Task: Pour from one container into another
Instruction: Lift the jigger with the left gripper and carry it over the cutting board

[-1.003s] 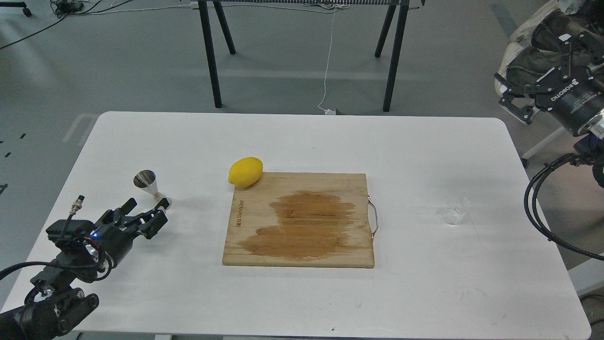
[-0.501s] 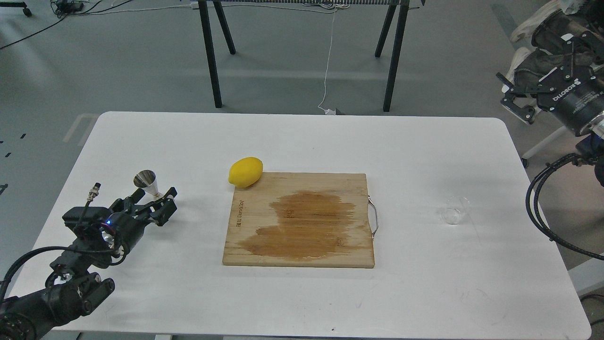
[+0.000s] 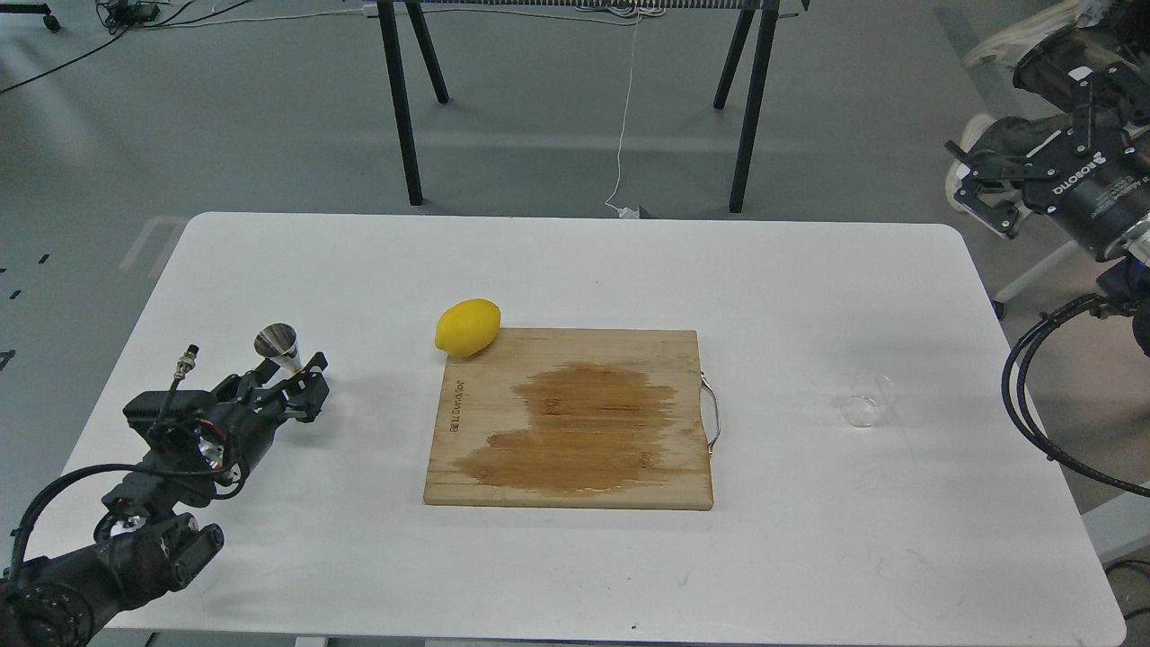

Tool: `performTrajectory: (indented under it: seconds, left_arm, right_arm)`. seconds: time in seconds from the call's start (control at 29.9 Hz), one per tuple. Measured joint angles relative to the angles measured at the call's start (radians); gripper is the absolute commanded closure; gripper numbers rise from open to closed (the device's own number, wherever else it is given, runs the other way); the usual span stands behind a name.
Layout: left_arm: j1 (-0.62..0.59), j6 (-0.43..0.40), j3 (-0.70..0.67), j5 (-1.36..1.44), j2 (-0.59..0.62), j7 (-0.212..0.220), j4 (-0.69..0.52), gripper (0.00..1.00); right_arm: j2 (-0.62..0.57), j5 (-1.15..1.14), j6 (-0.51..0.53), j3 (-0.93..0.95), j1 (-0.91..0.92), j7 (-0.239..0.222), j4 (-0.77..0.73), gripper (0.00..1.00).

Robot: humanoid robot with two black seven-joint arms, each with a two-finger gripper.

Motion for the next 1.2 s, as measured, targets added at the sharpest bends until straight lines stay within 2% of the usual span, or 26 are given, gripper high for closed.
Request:
performTrajectory:
  seconds: [0.17,0.27,0.47,0.67,0.87,1.07,1.2]
  left_arm:
    - [-0.006,0.0,0.0,-0.001,-0.001,0.0,0.003,0.9]
    - [-0.009,0.0,0.0,-0.001,-0.002,0.0,0.003,0.94]
    - [-0.018,0.0,-0.001,0.004,0.0,0.0,-0.003,0.95]
    - [-0.11,0.0,-0.001,0.007,0.002,0.0,-0.027,0.95]
    - [-0.291,0.0,0.013,0.014,0.008,0.0,-0.195,0.95]
    - [-0.424,0.0,0.146,0.037,-0.01,0.0,-0.335,0.95]
    - [-0.442,0.0,0.256,0.064,-0.108,0.0,-0.369,0.94]
  right_arm:
    - [0.0,0.0,0.0,0.0,-0.004,0.0,0.001,0.01]
    - [0.0,0.001,0.0,0.0,-0.007,0.0,0.002,0.01]
    - [0.001,0.003,0.0,0.002,-0.008,0.0,0.0,0.01]
    - [0.001,0.003,0.0,0.012,-0.009,-0.003,-0.024,0.01]
    - [-0.005,0.003,0.0,0.014,-0.013,-0.009,-0.074,0.01]
    - [-0.006,0.002,0.0,0.014,-0.01,-0.012,-0.087,0.01]
    - [-0.005,0.0,0.0,0.006,-0.006,-0.014,-0.096,0.01]
